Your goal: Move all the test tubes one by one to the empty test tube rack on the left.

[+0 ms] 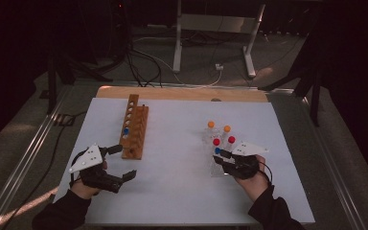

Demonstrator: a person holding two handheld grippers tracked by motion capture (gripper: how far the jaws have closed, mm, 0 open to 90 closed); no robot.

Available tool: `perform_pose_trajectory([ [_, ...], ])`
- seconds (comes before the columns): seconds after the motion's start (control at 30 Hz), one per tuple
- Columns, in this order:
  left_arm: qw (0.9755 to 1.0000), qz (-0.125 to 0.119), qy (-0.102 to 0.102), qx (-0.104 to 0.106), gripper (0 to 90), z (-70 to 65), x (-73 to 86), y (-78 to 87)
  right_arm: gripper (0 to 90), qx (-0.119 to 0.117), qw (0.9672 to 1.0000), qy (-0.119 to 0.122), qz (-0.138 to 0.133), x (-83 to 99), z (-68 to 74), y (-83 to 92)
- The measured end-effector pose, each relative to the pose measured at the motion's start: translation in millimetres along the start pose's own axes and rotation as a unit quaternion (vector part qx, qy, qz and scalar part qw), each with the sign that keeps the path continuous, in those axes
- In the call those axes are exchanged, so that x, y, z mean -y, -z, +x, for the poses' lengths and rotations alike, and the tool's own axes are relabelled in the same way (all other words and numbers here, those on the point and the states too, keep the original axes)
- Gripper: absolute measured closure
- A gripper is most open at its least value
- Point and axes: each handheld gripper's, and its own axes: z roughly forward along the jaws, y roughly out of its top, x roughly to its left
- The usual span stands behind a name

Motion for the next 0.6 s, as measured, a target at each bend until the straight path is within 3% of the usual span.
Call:
perform_pose_trajectory([
  [0.2,1.0000,0.002,0.002,-0.001,0.6,1.4,1.0,-0.2,74.8,0.004,1.0000,-0.001,0.007,-1.7,0.7,-4.0],
  [0.6,1.0000,0.002,0.007,-0.001,0.6,3.0,0.6,0.8,76.9,0.016,0.9997,0.016,0.012,-5.3,3.1,-1.5],
])
